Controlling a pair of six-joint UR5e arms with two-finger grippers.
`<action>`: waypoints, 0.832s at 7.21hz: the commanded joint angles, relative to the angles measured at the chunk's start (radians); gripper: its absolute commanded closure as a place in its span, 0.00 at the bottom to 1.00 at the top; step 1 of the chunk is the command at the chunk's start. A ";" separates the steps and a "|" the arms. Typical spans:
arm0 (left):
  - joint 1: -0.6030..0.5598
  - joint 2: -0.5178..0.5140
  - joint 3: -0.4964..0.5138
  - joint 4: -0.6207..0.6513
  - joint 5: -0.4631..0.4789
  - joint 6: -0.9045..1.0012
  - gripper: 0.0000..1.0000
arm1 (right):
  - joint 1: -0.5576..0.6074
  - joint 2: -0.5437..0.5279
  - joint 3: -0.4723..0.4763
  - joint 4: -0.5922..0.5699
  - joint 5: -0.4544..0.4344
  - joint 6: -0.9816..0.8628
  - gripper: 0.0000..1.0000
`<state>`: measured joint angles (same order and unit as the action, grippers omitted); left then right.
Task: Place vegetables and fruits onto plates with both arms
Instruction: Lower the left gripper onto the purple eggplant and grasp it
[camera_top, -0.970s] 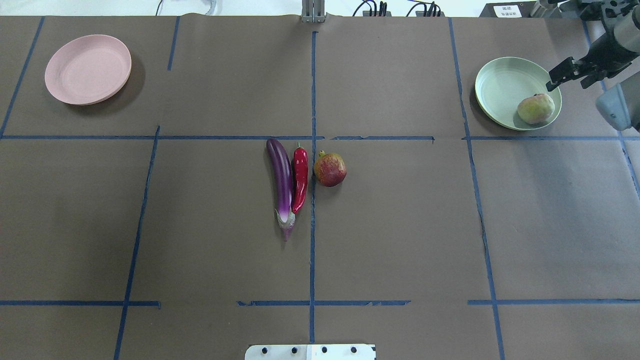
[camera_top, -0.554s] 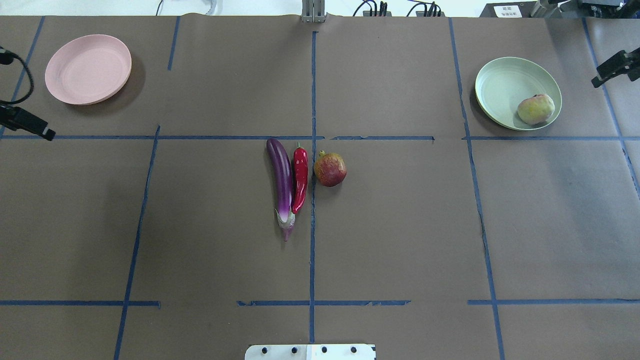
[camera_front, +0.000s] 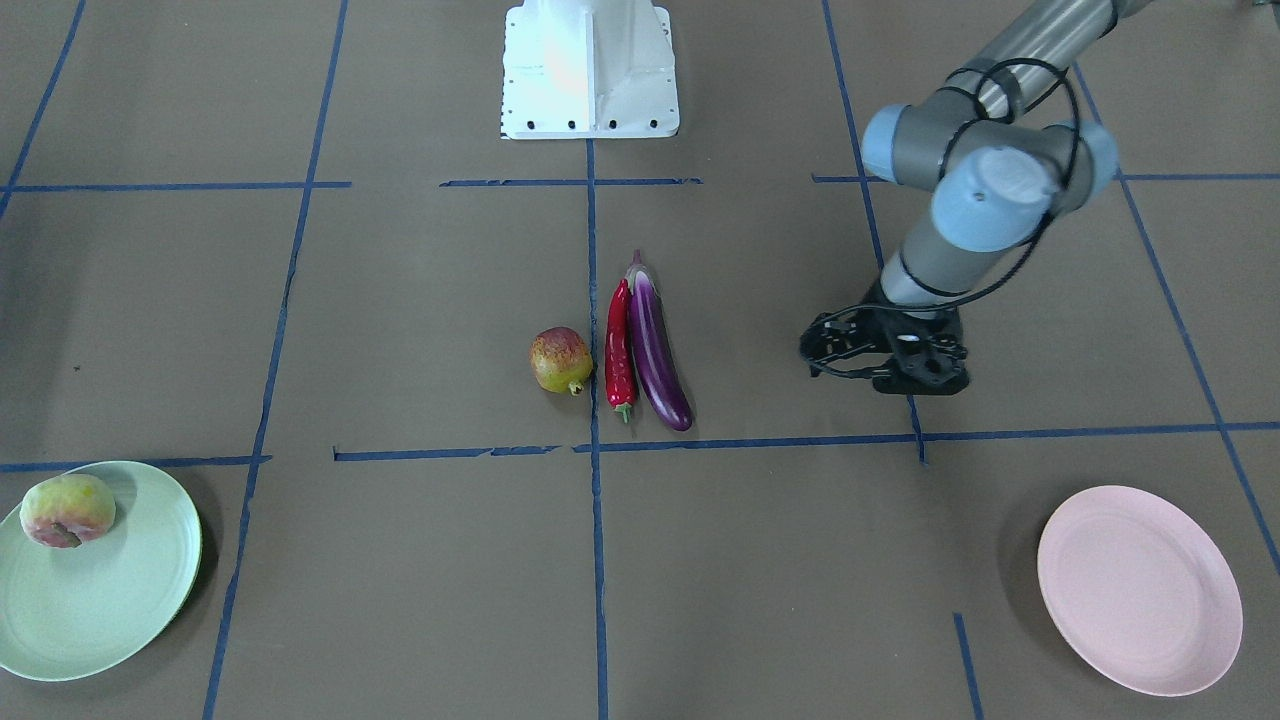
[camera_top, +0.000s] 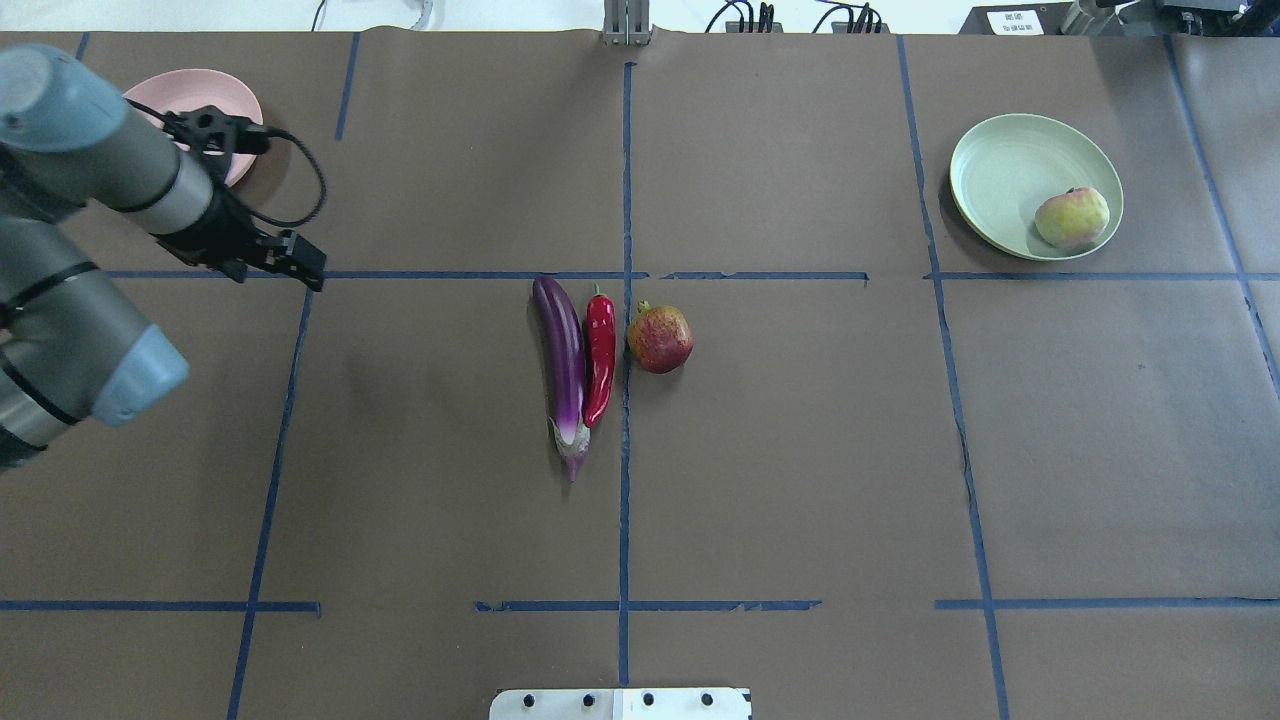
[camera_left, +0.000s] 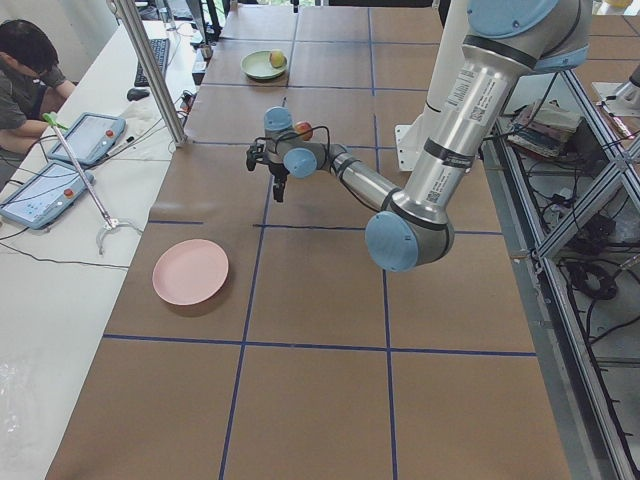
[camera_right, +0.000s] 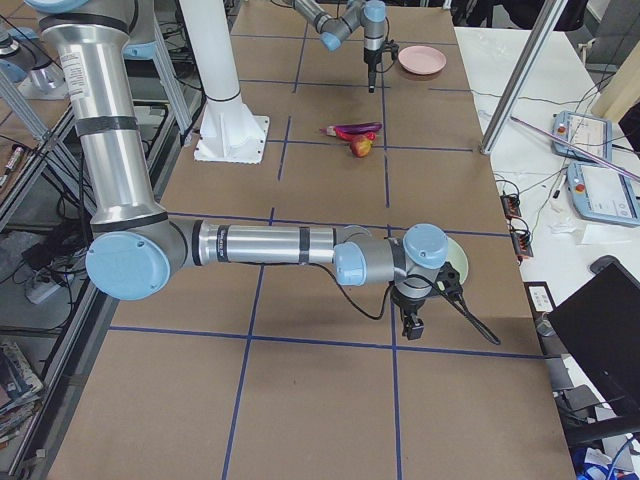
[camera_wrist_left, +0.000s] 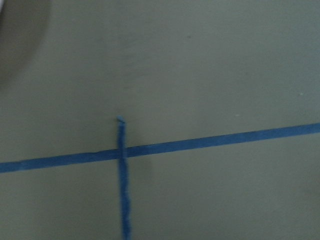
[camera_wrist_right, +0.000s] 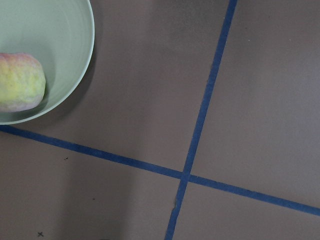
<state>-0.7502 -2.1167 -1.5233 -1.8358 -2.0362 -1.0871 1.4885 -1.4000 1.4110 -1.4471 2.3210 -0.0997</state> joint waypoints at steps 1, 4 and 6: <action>0.083 -0.190 0.139 0.000 0.064 -0.197 0.02 | 0.001 -0.001 0.005 0.001 0.001 0.000 0.00; 0.135 -0.201 0.153 0.000 0.092 -0.232 0.02 | 0.001 -0.001 0.005 0.001 0.000 -0.002 0.00; 0.153 -0.230 0.158 0.000 0.108 -0.273 0.03 | 0.001 -0.001 0.003 0.001 -0.003 -0.002 0.00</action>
<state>-0.6082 -2.3279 -1.3689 -1.8361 -1.9364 -1.3352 1.4895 -1.4006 1.4151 -1.4466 2.3190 -0.1012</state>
